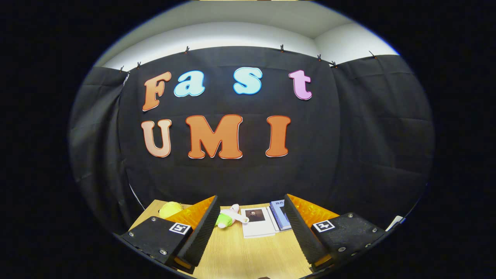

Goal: Open the storage box then place both shoes into the box .Put the left shoe in first, then the right shoe, with the right side of both shoes facing outward in a uniform manner.

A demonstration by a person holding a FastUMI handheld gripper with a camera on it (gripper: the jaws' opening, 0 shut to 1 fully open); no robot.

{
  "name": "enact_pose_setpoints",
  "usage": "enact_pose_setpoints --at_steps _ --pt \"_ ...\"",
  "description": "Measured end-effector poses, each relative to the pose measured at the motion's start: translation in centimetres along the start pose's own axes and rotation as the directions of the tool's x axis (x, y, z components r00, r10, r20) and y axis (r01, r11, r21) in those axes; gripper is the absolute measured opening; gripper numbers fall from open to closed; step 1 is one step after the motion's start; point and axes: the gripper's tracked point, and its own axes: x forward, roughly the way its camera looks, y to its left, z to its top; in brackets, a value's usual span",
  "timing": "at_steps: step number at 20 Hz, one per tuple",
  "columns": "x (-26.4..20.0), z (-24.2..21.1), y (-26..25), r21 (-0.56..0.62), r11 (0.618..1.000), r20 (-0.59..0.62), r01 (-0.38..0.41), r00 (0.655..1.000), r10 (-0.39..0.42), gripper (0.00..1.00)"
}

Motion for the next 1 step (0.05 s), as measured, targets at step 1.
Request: enact_pose_setpoints --at_steps 1 --pt "-0.70 0.50 -1.05 -0.002 1.000 0.020 0.019 1.000 -0.019 0.98"
